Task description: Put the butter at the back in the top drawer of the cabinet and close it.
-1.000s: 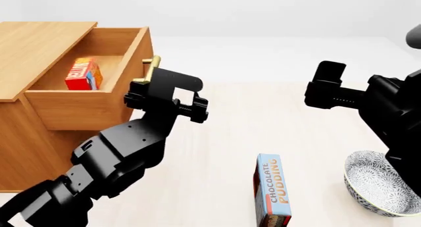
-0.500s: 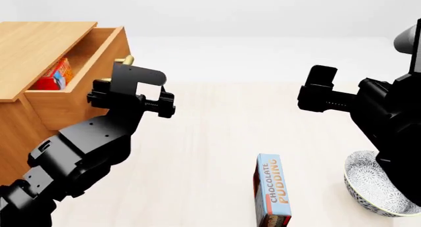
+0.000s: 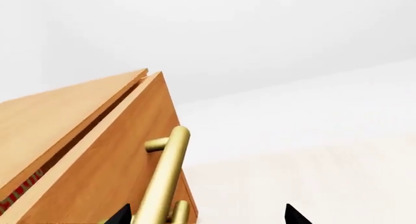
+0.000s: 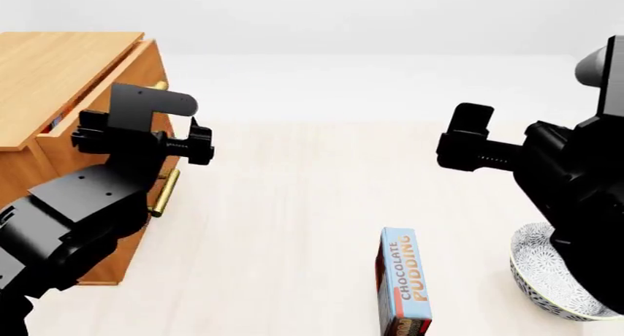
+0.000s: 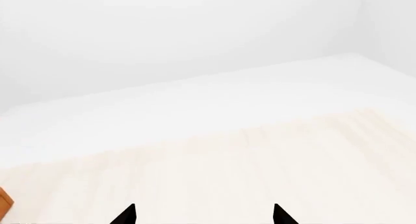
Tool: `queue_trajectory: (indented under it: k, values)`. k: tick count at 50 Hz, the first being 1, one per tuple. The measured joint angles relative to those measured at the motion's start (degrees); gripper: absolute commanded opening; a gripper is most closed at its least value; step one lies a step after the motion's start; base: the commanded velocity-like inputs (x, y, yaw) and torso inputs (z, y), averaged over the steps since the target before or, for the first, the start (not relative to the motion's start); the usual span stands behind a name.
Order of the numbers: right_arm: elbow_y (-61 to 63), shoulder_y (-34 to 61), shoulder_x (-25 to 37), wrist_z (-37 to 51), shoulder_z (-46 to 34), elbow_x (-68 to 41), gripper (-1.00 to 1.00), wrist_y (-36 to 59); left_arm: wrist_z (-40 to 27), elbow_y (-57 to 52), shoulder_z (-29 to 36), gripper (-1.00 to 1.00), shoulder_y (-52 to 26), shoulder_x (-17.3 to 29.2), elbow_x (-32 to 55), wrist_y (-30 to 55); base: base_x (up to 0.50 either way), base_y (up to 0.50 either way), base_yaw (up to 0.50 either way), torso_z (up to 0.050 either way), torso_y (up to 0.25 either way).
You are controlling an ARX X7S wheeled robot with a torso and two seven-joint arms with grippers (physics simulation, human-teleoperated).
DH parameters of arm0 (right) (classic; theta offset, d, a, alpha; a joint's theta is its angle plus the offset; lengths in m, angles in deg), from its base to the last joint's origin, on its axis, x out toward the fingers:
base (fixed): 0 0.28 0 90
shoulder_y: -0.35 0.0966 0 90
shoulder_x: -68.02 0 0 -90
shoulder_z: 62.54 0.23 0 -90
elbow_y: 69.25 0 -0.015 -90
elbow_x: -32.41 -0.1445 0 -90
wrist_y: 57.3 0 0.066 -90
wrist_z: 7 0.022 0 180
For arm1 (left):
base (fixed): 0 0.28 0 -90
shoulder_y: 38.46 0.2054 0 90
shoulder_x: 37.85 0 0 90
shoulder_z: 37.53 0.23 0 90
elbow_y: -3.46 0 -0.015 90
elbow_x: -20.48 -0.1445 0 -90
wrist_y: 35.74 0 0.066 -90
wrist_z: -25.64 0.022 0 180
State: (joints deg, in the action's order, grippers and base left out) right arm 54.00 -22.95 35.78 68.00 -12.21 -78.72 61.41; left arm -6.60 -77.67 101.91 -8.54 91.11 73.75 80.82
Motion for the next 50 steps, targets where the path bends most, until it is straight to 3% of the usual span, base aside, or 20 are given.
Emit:
queue_trajectory:
  k: [35, 50]
  values:
    - [-0.31, -0.22, -1.05, 0.41, -0.86, 0.92, 1.00, 0.19, 1.34, 5.22, -1.18, 1.00, 0.61, 1.29, -2.74, -3.11, 0.00, 0.00, 0.00, 0.000, 0.000]
    - [0.01, -0.23, -1.40, 0.79, -1.26, 1.05, 1.00, 0.28, -1.16, -5.40, -2.53, 1.00, 1.79, 7.15, 2.05, -1.27, 0.00, 0.00, 0.00, 0.000, 0.000]
